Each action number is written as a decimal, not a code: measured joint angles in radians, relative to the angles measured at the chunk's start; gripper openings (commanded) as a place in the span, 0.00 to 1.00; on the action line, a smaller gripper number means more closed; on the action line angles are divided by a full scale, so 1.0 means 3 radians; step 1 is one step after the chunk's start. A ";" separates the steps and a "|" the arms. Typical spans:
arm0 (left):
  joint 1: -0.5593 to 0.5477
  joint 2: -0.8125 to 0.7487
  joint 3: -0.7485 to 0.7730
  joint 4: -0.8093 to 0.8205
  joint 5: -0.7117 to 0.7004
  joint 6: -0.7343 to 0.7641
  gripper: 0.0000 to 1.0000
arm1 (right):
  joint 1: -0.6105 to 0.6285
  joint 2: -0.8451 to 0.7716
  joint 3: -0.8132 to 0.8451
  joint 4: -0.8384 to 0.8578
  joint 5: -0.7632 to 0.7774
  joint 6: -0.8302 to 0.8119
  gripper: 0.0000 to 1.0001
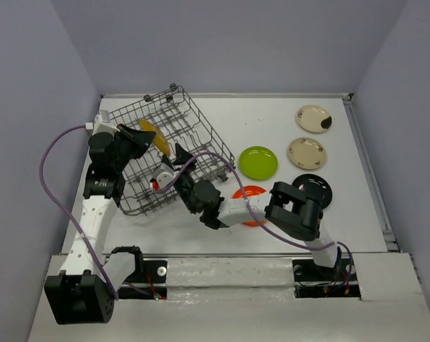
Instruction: Load the plates into the dish rack
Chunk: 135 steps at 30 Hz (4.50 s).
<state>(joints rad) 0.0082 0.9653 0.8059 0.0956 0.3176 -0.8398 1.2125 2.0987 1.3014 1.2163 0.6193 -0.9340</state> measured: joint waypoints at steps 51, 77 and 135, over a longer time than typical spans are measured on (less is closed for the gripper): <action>0.0678 0.0881 0.0128 -0.0225 0.0047 0.1525 0.05 | -0.0650 -0.2684 -0.1779 -0.2205 0.0240 0.3272 0.74; 0.0724 0.1198 0.0038 -0.0072 0.0137 0.1649 0.42 | -0.1369 -0.3146 -0.1956 -0.2541 -0.0364 0.3647 0.72; -0.0212 -0.0009 -0.0200 0.0590 0.1041 0.1150 0.73 | -0.3324 -0.1373 -0.1752 -0.3433 -0.2096 0.5594 0.07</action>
<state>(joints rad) -0.0555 0.9627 0.7460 0.2726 0.6300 -0.4950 0.2153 1.6867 0.7757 0.1864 -0.0093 0.7441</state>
